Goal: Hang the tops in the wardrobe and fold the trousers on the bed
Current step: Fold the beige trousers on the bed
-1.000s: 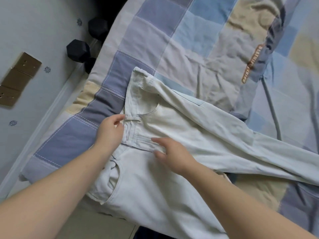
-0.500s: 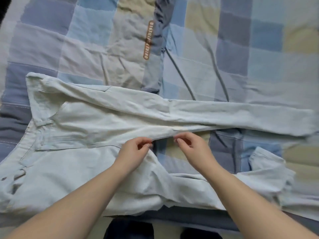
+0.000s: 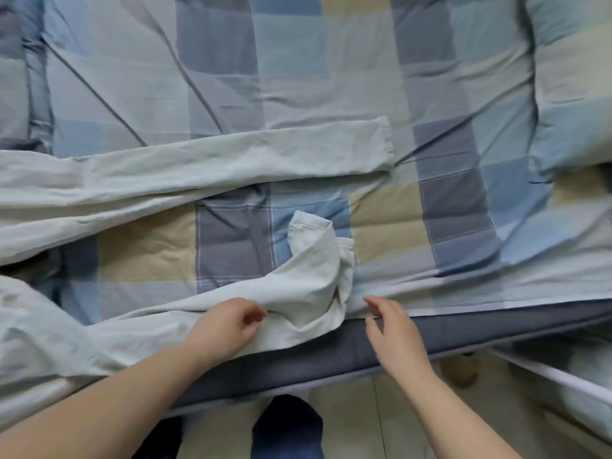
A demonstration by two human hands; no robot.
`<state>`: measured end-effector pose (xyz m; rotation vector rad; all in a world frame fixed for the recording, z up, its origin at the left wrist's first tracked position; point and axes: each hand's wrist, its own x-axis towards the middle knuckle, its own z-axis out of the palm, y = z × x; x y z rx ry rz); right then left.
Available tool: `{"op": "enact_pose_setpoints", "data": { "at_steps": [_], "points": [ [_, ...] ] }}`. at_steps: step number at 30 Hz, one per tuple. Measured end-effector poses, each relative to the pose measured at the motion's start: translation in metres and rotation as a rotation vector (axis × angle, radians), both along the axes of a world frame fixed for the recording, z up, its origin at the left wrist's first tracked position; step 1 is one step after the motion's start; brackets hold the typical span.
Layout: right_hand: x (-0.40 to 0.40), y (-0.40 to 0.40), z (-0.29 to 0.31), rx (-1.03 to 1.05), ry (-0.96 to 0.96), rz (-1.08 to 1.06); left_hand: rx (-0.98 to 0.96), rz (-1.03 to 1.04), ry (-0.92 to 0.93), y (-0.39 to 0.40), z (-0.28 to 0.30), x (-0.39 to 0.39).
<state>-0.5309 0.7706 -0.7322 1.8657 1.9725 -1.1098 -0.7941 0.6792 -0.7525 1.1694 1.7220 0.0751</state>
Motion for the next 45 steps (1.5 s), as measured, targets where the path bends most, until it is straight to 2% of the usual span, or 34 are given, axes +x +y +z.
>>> {"op": "enact_pose_setpoints", "data": {
  "at_steps": [3, 6, 8, 12, 18, 20, 23, 26, 32, 37, 40, 45],
  "points": [
    [0.017, 0.034, -0.012, 0.133, -0.061, 0.311, 0.053, -0.021, -0.029, 0.026, -0.011, 0.044],
    [0.011, 0.069, -0.024, 0.156, -0.040, 0.586, 0.061, -0.029, -0.056, 0.040, -0.022, 0.075],
    [-0.001, 0.089, -0.032, 0.255, -0.073, 0.809, 0.062, -0.036, -0.031, 0.043, -0.029, 0.087],
    [-0.020, 0.113, -0.036, 0.297, -0.169, 0.840, 0.053, -0.087, 0.053, 0.037, -0.035, 0.099],
    [-0.021, 0.108, 0.000, 0.421, 0.233, 1.029, -0.060, -0.236, 0.270, 0.012, -0.023, 0.079],
    [-0.029, 0.099, 0.015, 0.382, 0.289, 0.905, -0.065, -0.236, 0.324, 0.001, -0.019, 0.067],
    [-0.056, 0.084, 0.035, 0.292, 0.324, 0.504, -0.050, -0.271, 0.403, -0.017, -0.010, 0.043],
    [-0.078, 0.081, 0.039, 0.206, 0.199, 0.263, -0.067, -0.343, 0.516, -0.040, 0.000, 0.018],
    [-0.065, 0.102, 0.050, -0.094, -0.282, 0.276, -0.035, -0.579, 0.642, -0.083, 0.021, -0.036],
    [-0.025, 0.104, 0.074, -0.119, -0.348, 0.203, 0.014, -0.585, 0.631, -0.074, 0.028, -0.050],
    [-0.015, 0.095, 0.084, -0.117, -0.343, 0.153, 0.021, -0.507, 0.588, -0.057, 0.035, -0.050],
    [0.007, 0.082, 0.095, -0.064, -0.325, 0.049, 0.201, -0.138, 0.325, -0.036, 0.046, -0.048]
  ]
}}
